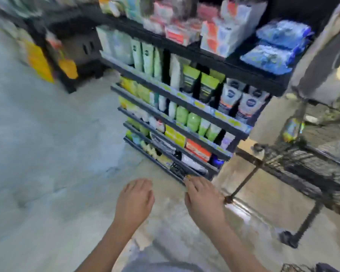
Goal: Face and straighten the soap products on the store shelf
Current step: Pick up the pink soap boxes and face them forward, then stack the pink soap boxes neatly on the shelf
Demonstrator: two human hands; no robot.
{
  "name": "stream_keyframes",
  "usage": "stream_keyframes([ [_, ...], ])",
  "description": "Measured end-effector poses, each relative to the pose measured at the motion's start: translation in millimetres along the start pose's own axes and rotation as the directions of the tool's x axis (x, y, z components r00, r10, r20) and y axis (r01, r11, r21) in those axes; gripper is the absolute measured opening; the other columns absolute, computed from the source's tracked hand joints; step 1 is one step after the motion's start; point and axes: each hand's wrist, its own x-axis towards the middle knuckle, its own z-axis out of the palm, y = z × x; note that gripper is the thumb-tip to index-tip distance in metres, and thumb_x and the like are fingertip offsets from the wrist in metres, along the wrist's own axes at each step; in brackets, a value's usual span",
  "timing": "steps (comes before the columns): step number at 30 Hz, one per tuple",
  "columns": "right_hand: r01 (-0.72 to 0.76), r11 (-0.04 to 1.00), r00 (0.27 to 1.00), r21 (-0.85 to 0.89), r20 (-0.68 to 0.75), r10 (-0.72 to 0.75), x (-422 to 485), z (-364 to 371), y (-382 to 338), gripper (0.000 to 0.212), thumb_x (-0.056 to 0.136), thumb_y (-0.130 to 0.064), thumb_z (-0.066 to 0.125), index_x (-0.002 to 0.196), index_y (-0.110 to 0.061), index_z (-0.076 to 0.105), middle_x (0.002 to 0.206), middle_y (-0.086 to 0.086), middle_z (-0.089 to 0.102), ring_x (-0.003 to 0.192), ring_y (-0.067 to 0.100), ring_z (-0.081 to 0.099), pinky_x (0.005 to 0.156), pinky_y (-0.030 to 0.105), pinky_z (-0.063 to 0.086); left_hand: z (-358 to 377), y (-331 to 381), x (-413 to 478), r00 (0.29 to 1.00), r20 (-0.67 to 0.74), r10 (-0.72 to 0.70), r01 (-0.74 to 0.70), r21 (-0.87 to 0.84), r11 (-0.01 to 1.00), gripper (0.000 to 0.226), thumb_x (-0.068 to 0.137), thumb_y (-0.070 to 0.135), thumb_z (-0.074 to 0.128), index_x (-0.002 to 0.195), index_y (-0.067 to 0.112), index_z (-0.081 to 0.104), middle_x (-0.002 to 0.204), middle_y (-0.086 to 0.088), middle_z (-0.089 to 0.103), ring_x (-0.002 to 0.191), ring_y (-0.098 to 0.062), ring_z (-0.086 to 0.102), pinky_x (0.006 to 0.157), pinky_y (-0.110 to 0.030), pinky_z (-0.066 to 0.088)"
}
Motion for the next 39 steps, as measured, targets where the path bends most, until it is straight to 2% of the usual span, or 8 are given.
stream_keyframes([
  [2,0.067,0.997,0.998,0.029,0.006,-0.067,34,16,-40,0.026,0.090,-0.018,0.061,0.115,-0.014,0.065,0.113,0.006,0.066,0.105,0.032,0.062,0.091,0.046,0.053,-18,-48,-1,0.997,-0.018,-0.078,0.078,-0.016,0.997,0.037,0.084,0.033,0.044,0.101,0.019,0.074,0.098,0.000,0.072,0.087,-0.026,0.070,0.078,-0.037,0.057],
  [8,0.187,0.980,0.982,0.068,-0.001,-0.187,121,46,-139,0.041,0.077,-0.019,0.081,0.116,-0.012,0.069,0.117,0.008,0.070,0.102,0.031,0.068,0.089,0.045,0.059,-64,-160,8,0.971,-0.057,-0.231,0.229,-0.041,0.973,0.035,0.083,0.032,0.045,0.100,0.019,0.073,0.096,0.000,0.072,0.088,-0.026,0.070,0.077,-0.039,0.058],
  [16,0.262,0.965,0.965,0.023,-0.036,-0.261,234,69,-175,0.032,0.082,-0.022,0.074,0.113,-0.017,0.071,0.114,0.002,0.068,0.105,0.024,0.068,0.091,0.038,0.059,-83,-232,83,0.976,-0.079,-0.203,0.204,-0.005,0.979,0.033,0.081,0.030,0.045,0.095,0.019,0.073,0.090,0.001,0.070,0.078,-0.025,0.069,0.068,-0.035,0.057],
  [21,0.198,0.980,0.978,-0.007,-0.067,-0.198,322,60,-157,0.032,0.084,-0.026,0.078,0.114,-0.017,0.072,0.116,0.001,0.069,0.112,0.021,0.067,0.095,0.038,0.058,-98,-248,186,0.992,-0.109,-0.066,0.066,-0.006,0.998,0.032,0.085,0.031,0.046,0.100,0.020,0.072,0.093,0.003,0.070,0.077,-0.023,0.068,0.066,-0.034,0.056],
  [26,0.126,0.992,0.973,-0.001,-0.196,-0.124,410,11,-129,0.026,0.088,-0.023,0.072,0.113,-0.016,0.070,0.112,0.002,0.066,0.105,0.023,0.066,0.091,0.039,0.058,-150,-237,306,0.973,-0.202,0.116,-0.118,0.006,0.993,0.033,0.087,0.032,0.045,0.102,0.021,0.072,0.097,0.003,0.071,0.080,-0.022,0.069,0.070,-0.034,0.057],
  [30,0.071,0.996,0.942,-0.060,-0.325,-0.087,459,-49,-111,0.028,0.096,-0.028,0.057,0.118,-0.016,0.069,0.116,0.001,0.066,0.108,0.022,0.064,0.094,0.037,0.055,-201,-215,387,0.911,-0.292,0.290,-0.294,0.029,0.955,0.031,0.091,0.029,0.046,0.108,0.018,0.070,0.099,0.000,0.071,0.082,-0.025,0.068,0.069,-0.036,0.056],
  [34,-0.037,0.998,0.893,-0.043,-0.450,0.013,494,-112,-95,0.026,0.095,-0.022,0.066,0.118,-0.011,0.069,0.117,0.005,0.068,0.108,0.026,0.064,0.091,0.042,0.055,-241,-189,454,0.828,-0.368,0.423,-0.446,0.025,0.895,0.022,0.092,0.021,0.063,0.111,0.014,0.071,0.102,-0.002,0.071,0.083,-0.024,0.067,0.069,-0.038,0.056],
  [39,-0.235,0.970,0.837,-0.060,-0.519,0.171,528,-166,-70,0.026,0.097,-0.022,0.063,0.118,-0.009,0.068,0.112,0.007,0.066,0.103,0.030,0.061,0.083,0.044,0.055,-256,-166,526,0.741,-0.339,0.579,-0.604,0.038,0.796,0.027,0.092,0.025,0.063,0.114,0.012,0.071,0.105,-0.005,0.071,0.088,-0.027,0.069,0.070,-0.040,0.058],
])
